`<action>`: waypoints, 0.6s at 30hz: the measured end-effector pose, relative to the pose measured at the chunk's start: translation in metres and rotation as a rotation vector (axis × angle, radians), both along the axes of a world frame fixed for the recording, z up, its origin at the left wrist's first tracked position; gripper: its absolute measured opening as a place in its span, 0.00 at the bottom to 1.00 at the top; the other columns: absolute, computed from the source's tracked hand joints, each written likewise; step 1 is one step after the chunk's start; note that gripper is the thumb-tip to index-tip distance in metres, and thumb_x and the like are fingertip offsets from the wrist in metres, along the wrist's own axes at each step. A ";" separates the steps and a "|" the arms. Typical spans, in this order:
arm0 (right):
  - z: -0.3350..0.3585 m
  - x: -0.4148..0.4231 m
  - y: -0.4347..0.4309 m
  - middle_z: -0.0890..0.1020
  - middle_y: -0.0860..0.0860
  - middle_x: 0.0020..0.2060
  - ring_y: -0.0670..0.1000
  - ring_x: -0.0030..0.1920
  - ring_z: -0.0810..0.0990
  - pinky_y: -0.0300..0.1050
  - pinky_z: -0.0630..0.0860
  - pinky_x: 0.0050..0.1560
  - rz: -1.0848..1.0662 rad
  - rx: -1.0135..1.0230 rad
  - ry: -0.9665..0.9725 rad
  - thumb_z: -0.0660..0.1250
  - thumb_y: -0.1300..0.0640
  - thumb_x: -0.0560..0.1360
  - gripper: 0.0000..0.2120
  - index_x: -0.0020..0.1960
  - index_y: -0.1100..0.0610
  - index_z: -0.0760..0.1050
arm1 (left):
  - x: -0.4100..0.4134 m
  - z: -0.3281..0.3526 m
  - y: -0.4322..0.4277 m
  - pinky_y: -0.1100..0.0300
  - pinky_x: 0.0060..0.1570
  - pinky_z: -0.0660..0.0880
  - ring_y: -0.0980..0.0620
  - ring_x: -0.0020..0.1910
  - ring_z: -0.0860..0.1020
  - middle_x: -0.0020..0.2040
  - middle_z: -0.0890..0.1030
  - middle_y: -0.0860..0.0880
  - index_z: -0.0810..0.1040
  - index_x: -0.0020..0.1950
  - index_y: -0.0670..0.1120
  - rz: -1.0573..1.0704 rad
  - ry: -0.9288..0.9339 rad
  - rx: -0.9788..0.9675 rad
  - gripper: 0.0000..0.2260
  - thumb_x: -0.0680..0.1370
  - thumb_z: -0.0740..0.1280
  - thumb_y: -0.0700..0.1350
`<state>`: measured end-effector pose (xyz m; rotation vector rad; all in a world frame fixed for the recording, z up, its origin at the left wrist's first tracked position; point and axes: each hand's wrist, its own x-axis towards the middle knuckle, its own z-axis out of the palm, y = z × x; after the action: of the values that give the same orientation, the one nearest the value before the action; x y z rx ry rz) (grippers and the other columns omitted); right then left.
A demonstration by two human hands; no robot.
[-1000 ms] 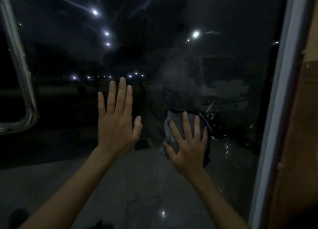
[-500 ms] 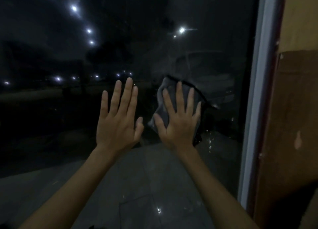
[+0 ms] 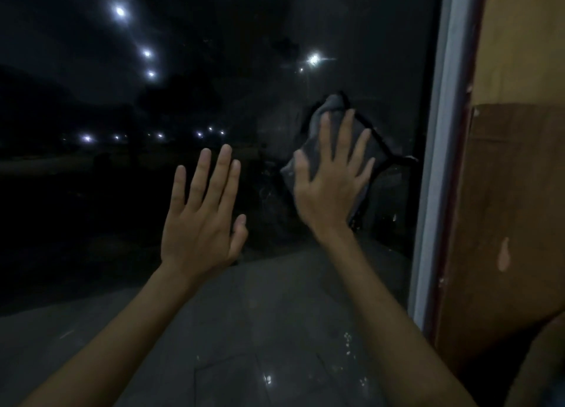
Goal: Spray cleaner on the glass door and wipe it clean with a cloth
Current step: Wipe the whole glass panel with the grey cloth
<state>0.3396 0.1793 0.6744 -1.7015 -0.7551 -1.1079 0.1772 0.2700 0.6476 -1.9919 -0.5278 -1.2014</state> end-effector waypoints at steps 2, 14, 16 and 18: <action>-0.038 -0.016 0.008 0.52 0.53 0.79 0.62 0.78 0.47 0.67 0.45 0.72 0.043 -0.059 -0.124 0.53 0.39 0.77 0.31 0.78 0.47 0.55 | 0.003 -0.001 -0.001 0.42 0.74 0.46 0.41 0.77 0.48 0.78 0.51 0.40 0.54 0.77 0.39 0.009 0.010 0.003 0.33 0.75 0.56 0.52; -0.044 0.062 -0.032 0.56 0.54 0.78 0.61 0.78 0.50 0.70 0.51 0.72 0.033 0.002 -0.046 0.54 0.40 0.78 0.30 0.78 0.48 0.55 | 0.035 0.000 -0.016 0.42 0.74 0.46 0.41 0.77 0.49 0.78 0.51 0.41 0.54 0.77 0.40 -0.041 0.100 0.041 0.33 0.76 0.54 0.54; -0.018 0.075 -0.040 0.54 0.52 0.79 0.59 0.78 0.48 0.67 0.47 0.72 0.052 0.040 0.028 0.53 0.40 0.78 0.31 0.78 0.47 0.54 | 0.048 0.002 -0.023 0.43 0.74 0.46 0.41 0.77 0.48 0.78 0.51 0.41 0.54 0.77 0.39 -0.061 0.099 0.045 0.33 0.76 0.54 0.53; -0.018 0.081 -0.042 0.53 0.52 0.79 0.58 0.78 0.48 0.65 0.46 0.73 0.048 0.081 0.073 0.51 0.39 0.78 0.31 0.78 0.47 0.53 | 0.058 0.000 -0.027 0.43 0.74 0.46 0.41 0.77 0.49 0.78 0.51 0.40 0.54 0.77 0.39 -0.076 0.101 0.044 0.33 0.76 0.55 0.53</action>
<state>0.4205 0.1375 0.6568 -1.6388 -0.6933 -1.0239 0.2350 0.2434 0.6479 -2.0393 -0.3752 -1.1405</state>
